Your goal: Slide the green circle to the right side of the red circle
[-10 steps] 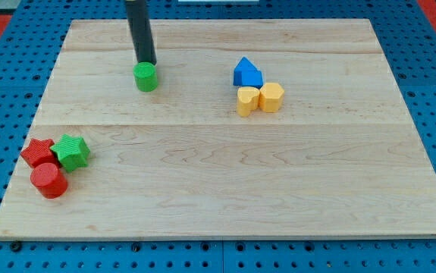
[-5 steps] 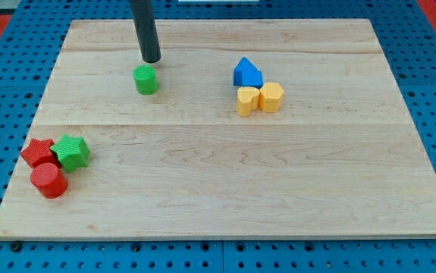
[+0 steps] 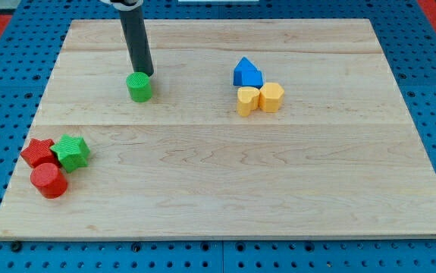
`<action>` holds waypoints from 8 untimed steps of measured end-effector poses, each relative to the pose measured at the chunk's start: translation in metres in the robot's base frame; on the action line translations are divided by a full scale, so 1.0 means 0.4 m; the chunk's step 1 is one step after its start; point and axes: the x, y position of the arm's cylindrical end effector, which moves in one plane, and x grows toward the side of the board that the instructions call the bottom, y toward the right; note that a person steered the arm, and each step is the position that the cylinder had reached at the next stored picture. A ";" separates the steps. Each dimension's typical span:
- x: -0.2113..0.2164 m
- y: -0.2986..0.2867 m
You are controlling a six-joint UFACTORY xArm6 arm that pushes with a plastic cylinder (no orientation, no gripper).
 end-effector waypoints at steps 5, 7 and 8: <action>0.297 -0.050; 0.358 -0.064; 0.410 0.073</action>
